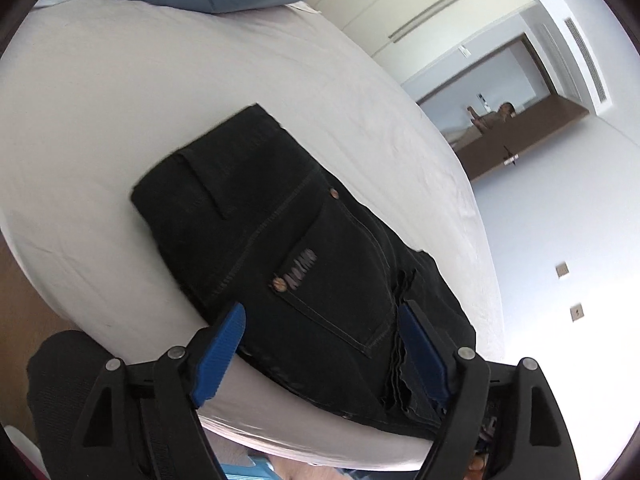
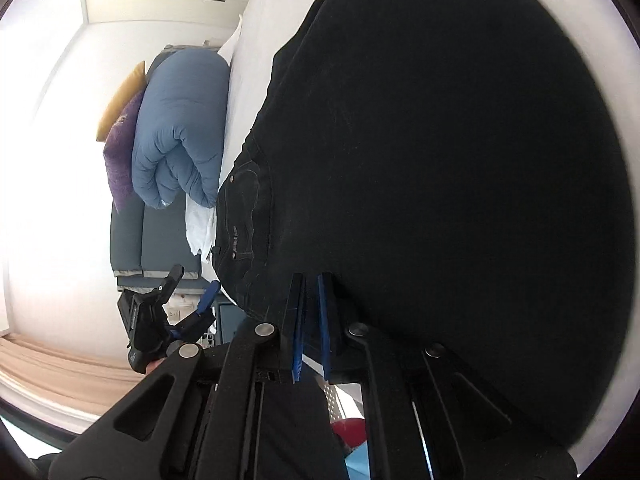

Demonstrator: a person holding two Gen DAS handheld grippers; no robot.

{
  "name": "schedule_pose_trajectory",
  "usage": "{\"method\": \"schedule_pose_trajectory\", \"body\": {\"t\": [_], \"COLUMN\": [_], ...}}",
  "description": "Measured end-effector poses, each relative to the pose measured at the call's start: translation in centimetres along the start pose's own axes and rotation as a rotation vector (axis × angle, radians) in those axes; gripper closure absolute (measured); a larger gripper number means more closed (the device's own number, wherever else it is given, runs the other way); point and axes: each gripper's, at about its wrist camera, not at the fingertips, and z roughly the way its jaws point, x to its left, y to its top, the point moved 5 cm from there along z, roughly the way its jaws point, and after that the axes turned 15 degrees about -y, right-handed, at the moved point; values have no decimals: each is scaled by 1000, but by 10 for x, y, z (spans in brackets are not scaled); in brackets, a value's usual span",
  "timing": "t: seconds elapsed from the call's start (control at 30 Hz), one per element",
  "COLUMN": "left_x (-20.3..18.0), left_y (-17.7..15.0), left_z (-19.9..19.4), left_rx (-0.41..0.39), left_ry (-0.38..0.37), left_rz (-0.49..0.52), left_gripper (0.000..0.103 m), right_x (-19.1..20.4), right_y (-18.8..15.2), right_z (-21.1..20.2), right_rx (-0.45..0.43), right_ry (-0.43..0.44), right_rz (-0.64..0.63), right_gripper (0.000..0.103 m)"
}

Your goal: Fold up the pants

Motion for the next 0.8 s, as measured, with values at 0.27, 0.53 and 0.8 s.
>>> {"method": "schedule_pose_trajectory", "body": {"t": [0.27, 0.53, 0.8], "left_x": [65, 94, 105], "left_y": [17, 19, 41], "left_z": [-8, 19, 43], "left_rx": [-108, -168, -168], "left_ry": [-44, -163, -214], "left_rz": [-271, -400, -477], "left_gripper": [20, 20, 51], "right_x": [20, 45, 105], "right_y": [-5, 5, 29], "right_z": [-75, -72, -27], "right_rx": [-156, -132, -45], "right_ry": [93, 154, 149], "right_rz": [21, -1, -92], "right_gripper": [11, 28, 36]}}
